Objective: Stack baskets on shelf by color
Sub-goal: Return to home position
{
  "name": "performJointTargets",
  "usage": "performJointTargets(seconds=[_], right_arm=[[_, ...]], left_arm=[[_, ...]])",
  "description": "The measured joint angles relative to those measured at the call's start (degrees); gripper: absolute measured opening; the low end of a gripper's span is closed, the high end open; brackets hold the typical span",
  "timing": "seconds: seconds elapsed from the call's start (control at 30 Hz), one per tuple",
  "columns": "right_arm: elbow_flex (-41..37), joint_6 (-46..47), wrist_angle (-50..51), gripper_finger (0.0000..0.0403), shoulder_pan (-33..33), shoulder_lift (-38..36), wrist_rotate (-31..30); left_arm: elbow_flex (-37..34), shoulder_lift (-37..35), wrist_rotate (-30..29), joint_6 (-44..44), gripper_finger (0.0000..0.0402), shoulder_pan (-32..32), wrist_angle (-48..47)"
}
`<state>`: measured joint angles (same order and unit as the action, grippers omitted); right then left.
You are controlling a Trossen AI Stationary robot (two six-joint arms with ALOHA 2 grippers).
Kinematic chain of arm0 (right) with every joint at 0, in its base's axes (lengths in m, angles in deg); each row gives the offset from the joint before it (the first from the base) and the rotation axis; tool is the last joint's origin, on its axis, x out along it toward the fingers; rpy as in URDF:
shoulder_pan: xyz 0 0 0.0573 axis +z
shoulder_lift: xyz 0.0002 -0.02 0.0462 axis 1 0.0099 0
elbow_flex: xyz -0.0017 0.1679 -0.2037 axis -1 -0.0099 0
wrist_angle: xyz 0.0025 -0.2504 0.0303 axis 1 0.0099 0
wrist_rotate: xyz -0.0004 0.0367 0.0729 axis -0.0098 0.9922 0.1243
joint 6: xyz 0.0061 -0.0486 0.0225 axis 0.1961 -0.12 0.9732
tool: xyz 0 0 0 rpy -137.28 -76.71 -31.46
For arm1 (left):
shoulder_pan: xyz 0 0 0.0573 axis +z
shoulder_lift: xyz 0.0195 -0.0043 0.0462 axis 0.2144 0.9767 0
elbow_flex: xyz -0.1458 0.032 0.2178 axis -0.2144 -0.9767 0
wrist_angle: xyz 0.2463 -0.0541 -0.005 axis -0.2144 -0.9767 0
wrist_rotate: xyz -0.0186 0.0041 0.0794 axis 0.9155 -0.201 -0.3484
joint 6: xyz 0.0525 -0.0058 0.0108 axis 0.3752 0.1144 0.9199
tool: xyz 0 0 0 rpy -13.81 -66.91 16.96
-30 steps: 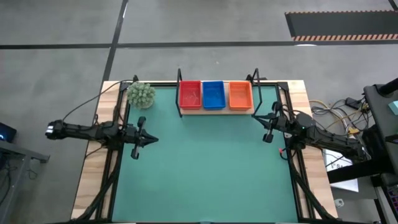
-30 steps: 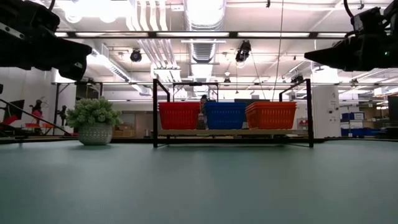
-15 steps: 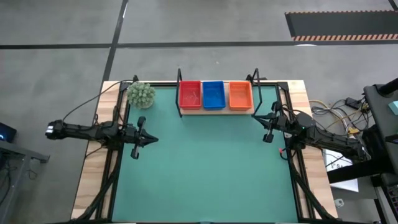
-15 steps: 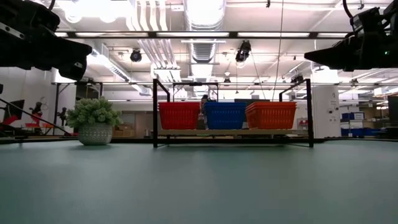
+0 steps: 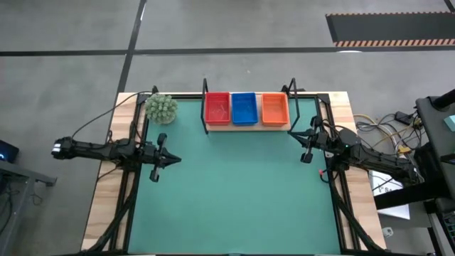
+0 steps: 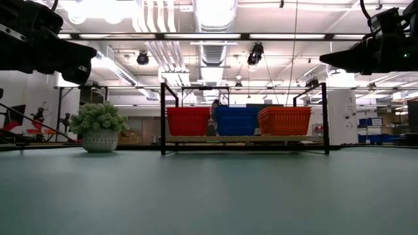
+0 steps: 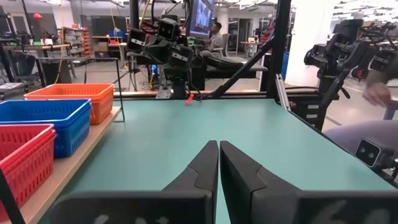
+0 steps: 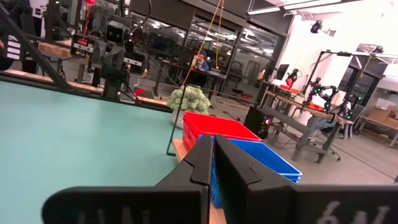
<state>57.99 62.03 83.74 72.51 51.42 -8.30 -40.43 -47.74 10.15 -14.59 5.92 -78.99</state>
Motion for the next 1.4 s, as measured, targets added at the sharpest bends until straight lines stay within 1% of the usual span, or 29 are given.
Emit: performJointTargets(seconds=[1.4], right_arm=[[-0.02,-0.02,0.01,0.0009,0.0,0.0,0.0]], left_arm=[[0.0,0.86,0.02,0.02,0.0,0.0,0.01]])
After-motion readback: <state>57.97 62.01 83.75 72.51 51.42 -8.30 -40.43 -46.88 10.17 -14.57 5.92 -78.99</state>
